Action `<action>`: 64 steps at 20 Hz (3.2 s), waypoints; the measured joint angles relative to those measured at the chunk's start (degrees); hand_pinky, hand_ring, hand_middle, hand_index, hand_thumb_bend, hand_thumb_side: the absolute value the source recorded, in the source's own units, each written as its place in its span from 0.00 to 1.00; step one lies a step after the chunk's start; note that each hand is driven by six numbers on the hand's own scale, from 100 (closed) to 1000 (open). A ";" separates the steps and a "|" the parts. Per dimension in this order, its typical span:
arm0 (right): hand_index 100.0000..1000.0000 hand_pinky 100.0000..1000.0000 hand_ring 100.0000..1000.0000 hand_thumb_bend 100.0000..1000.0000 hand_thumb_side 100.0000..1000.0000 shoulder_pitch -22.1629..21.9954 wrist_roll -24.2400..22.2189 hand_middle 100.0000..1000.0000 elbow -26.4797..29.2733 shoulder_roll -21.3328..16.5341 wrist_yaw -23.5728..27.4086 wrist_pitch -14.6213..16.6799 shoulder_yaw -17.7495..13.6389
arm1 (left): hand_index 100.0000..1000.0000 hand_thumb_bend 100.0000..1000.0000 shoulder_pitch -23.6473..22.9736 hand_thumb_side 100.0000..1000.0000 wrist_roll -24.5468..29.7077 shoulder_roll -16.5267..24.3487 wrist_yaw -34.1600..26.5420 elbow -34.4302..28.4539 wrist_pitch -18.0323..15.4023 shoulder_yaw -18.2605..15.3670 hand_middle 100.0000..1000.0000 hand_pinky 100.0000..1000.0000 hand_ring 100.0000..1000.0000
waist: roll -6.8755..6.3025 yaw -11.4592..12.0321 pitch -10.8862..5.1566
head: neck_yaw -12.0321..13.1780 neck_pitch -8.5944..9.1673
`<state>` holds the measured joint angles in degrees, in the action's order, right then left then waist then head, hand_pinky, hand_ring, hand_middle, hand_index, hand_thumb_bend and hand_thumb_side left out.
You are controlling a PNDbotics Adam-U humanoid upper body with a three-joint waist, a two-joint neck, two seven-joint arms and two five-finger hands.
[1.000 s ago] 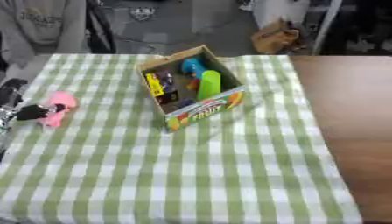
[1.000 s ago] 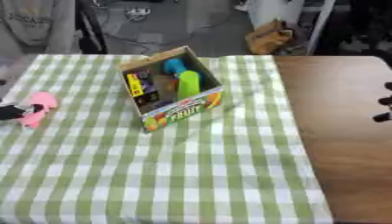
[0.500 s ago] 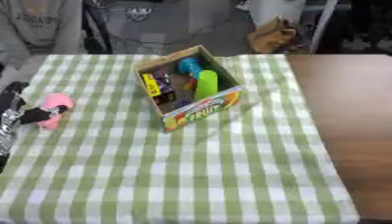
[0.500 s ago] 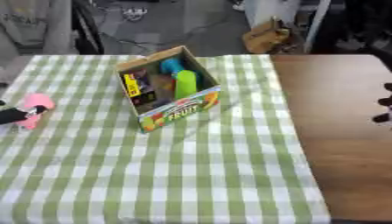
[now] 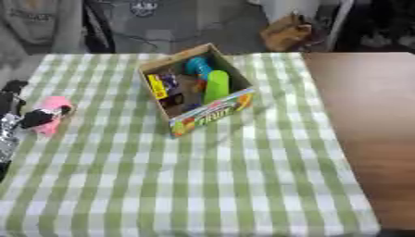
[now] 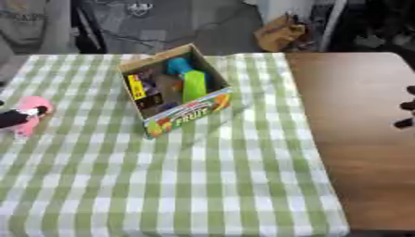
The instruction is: Pick up objects on the table and place them in the box.
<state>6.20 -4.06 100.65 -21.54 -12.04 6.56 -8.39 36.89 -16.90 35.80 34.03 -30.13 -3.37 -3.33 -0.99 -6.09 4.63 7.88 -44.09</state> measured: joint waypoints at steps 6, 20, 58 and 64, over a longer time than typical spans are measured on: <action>0.80 0.55 0.71 0.00 0.69 0.31 -0.09 0.78 0.00 0.00 0.00 0.08 0.01 | 0.85 1.00 0.00 0.41 -0.91 0.01 1.19 0.72 0.74 0.00 0.79 0.56 0.72 | 0.00 -0.33 0.56 | 0.04 0.40; 0.80 0.55 0.72 0.00 0.69 0.92 -0.24 0.78 0.00 0.00 0.00 0.23 0.01 | 0.85 1.00 0.03 0.42 -2.28 -0.03 1.80 1.74 0.83 0.00 0.78 0.54 0.70 | 0.00 -1.81 3.07 | 0.01 1.87; 0.80 0.55 0.72 0.00 0.69 1.59 -0.63 0.78 0.01 -0.01 0.03 0.35 0.32 | 0.70 0.00 -0.41 0.08 3.11 -0.31 -8.01 -5.35 0.78 -0.01 0.57 0.12 0.13 | -0.01 -1.69 3.48 | 0.56 2.49; 0.80 0.55 0.72 0.00 0.69 1.58 -0.63 0.78 0.01 -0.01 0.03 0.35 0.32 | 0.69 0.00 -0.93 0.06 6.78 1.74 -8.83 -12.30 2.59 -0.01 0.57 0.12 0.13 | -0.01 -1.35 3.48 | 2.48 2.32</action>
<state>7.78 -4.69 100.65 -21.54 -12.02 6.91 -8.07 35.96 -10.12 37.54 25.19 -42.44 -0.78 -3.34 -1.00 -7.43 8.11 10.35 -41.78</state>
